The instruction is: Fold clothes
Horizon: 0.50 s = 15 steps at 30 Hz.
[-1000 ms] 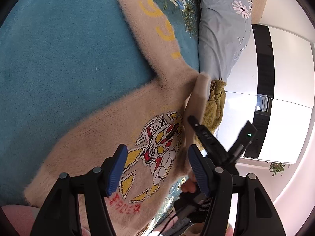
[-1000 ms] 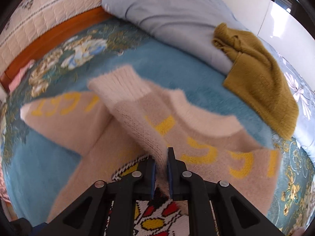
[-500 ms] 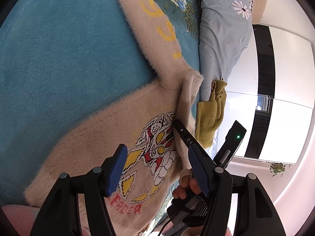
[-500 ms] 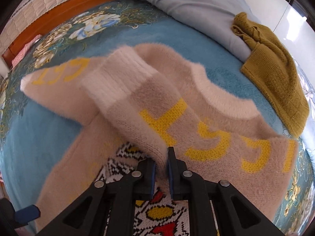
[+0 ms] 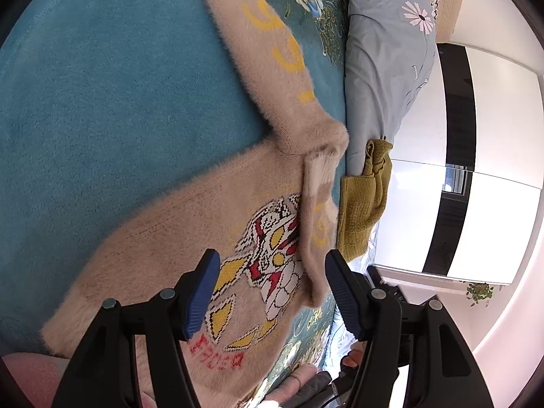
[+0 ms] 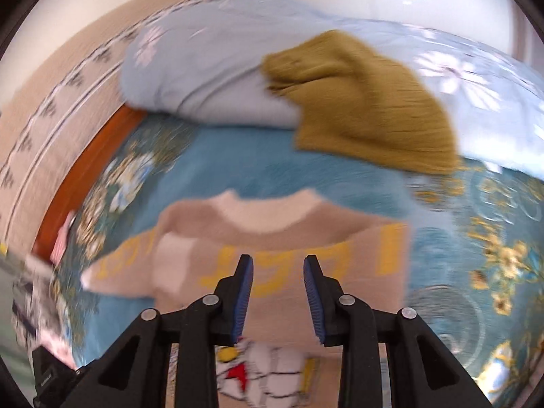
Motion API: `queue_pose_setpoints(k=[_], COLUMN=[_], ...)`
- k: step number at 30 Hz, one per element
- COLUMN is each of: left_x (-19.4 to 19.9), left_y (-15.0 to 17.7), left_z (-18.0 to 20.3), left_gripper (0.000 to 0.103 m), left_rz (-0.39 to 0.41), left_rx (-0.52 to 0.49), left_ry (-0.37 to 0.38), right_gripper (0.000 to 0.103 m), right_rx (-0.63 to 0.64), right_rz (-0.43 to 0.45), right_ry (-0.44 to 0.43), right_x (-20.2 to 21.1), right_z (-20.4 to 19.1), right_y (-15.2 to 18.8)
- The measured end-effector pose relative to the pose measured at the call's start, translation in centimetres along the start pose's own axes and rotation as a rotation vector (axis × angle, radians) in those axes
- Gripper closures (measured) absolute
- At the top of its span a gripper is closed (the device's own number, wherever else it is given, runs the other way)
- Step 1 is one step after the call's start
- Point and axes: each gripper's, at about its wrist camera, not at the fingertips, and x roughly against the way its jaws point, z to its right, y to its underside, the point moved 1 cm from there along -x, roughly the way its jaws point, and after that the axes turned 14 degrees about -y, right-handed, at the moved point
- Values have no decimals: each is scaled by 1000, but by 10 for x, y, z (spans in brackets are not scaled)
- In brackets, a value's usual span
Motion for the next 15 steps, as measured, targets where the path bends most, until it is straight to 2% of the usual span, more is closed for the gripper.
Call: queue_pose_setpoints(k=[3,8,12,15], left_x=[-1,3,18,42], left_y=[1,1,-16,-54], left_z=[1,1,6,5], left_gripper=[38,38,38,38], left_rz=[-1,19,67,158], left_rx=[-6,0,-46,-25], left_ry=[-7,-17,-45,-58], right_gripper=[68,67,67,67], right_rx=[-98,-195,-125,-82], right_rz=[-3,-55,-109,-95], right_ry=[75,69,91,113], right_x=[5,-19,-38,-36], right_z=[38,59,51,45], right_y=[6,33,46,46])
